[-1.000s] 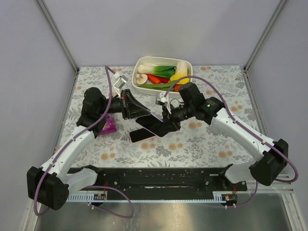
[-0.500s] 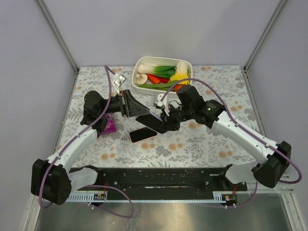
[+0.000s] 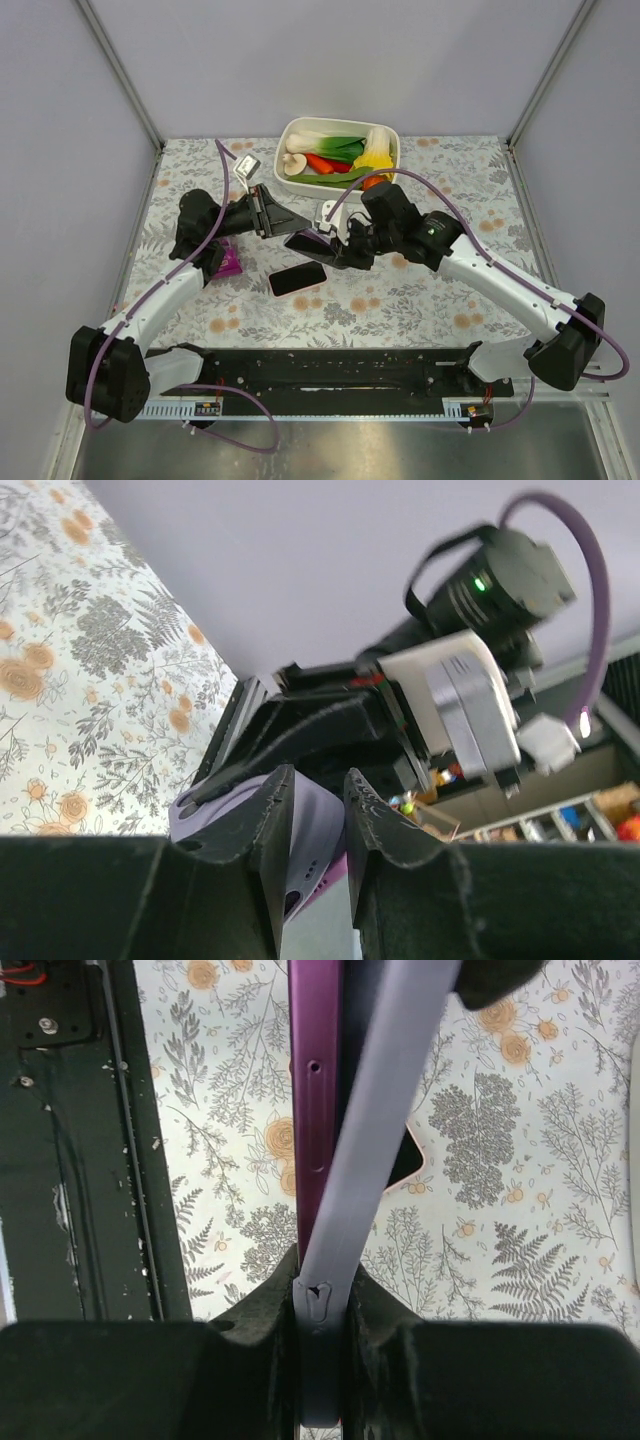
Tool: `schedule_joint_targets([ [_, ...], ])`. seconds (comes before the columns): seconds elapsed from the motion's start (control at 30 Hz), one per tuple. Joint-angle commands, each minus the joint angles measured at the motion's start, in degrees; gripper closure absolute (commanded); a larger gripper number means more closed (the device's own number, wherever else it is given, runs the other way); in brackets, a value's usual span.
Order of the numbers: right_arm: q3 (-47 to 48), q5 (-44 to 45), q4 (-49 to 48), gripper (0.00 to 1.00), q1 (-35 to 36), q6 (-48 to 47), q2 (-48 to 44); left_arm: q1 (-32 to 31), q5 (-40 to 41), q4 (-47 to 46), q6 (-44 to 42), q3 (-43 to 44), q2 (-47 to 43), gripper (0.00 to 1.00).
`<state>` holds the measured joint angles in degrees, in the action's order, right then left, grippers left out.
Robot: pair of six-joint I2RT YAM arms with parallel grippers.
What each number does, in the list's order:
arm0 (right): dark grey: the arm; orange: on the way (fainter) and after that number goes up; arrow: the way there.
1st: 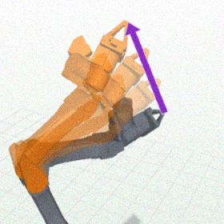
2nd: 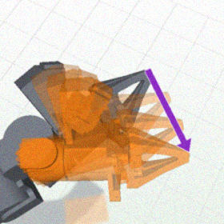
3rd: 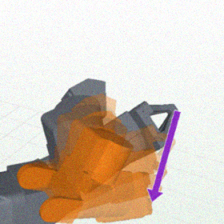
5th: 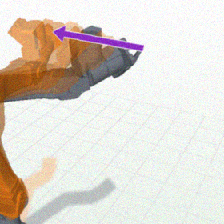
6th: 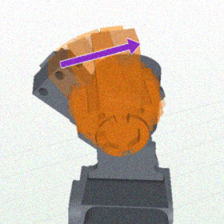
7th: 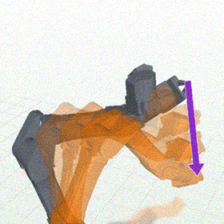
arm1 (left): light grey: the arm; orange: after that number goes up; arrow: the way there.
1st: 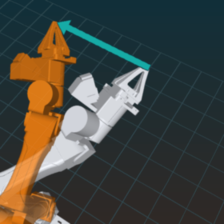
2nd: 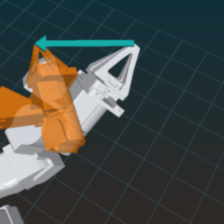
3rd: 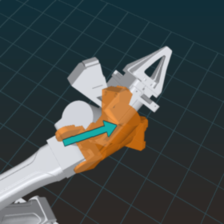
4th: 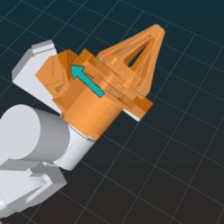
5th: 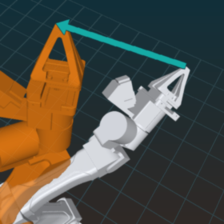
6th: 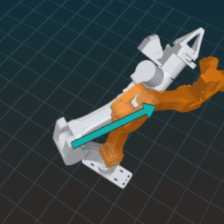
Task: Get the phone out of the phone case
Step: Remove the phone case from the phone.
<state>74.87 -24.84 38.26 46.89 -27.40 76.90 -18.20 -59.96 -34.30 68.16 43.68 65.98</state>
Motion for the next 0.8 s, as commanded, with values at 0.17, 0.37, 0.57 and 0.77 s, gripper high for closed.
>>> schedule_joint_targets([
  [0.17,5.3,3.0,-5.1,1.0,2.5,-3.7,-2.3,0.2,11.5,12.4,-1.4,0.5,1.6,1.0],
  [0.37,5.8,0.4,-4.5,1.0,2.5,-3.4,-2.9,-0.2,12.5,20.2,-9.5,3.1,1.3,1.0],
  [0.57,8.4,-3.0,-2.1,1.0,2.2,-2.6,-2.7,-2.7,14.6,31.0,-26.6,7.7,0.8,1.0],
  [0.77,9.7,-9.7,-2.0,1.0,-1.4,2.0,-1.8,-4.9,9.4,36.7,-39.8,12.3,0.5,0.97],
])
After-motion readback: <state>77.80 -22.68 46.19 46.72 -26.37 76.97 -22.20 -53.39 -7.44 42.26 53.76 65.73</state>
